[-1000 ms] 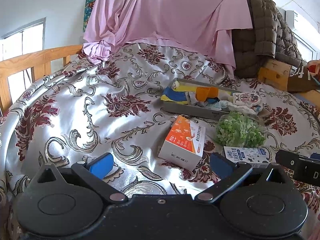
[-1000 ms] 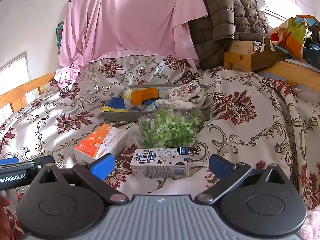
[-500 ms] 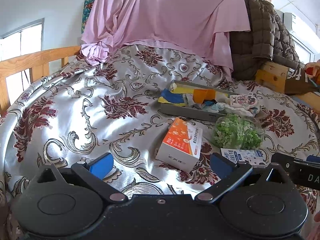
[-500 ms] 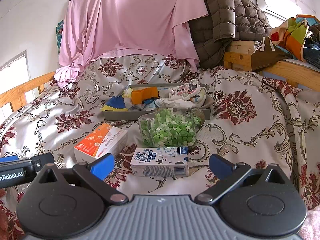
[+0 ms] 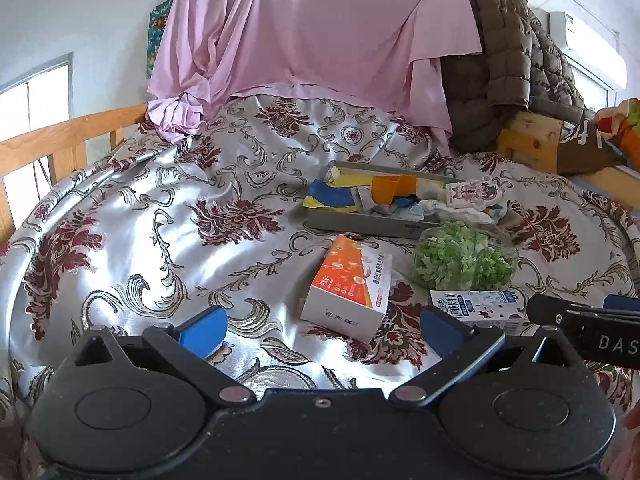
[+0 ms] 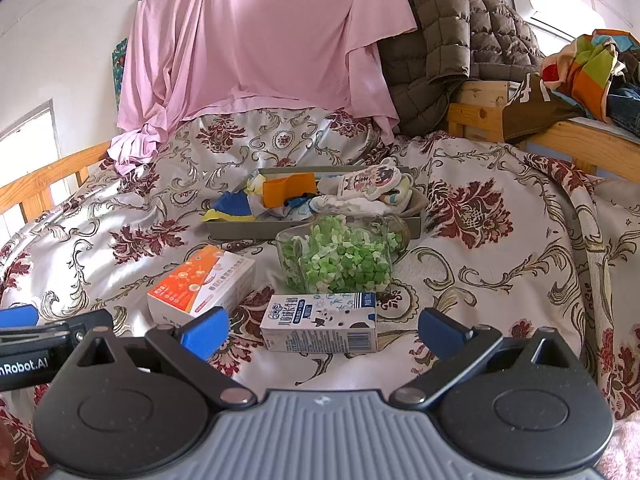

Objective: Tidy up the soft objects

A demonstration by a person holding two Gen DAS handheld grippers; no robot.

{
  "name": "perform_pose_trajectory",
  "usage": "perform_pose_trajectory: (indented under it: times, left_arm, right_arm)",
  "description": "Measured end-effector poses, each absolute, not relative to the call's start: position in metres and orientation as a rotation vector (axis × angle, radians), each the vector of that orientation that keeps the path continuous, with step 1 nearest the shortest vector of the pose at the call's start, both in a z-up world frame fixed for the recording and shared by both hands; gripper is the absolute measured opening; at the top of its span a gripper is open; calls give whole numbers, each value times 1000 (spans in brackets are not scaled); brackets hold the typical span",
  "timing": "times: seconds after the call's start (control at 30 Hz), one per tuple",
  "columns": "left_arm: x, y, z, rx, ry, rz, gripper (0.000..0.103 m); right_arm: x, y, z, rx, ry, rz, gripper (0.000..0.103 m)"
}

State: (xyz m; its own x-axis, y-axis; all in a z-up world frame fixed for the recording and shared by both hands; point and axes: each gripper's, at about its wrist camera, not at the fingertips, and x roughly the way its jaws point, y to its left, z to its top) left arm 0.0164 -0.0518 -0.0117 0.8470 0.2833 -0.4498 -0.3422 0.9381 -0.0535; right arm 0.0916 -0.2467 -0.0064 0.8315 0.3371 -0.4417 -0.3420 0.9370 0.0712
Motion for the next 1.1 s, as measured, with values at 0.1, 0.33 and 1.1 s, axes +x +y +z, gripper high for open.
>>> perform_pose_trajectory:
  times: [0.1,0.33,1.1]
  left_arm:
    - [16,-51,-12,-133,455,331,102]
    - [17,-51,-13,-128,459,333,102]
    - [17,-50,-17,-116,480,356,102]
  right_arm:
    - [92,-247,-6,-11,467,360,103]
    - [92,-246,-6,-11,468,361,103]
    - [89,-246,-11,-18,475,361,103]
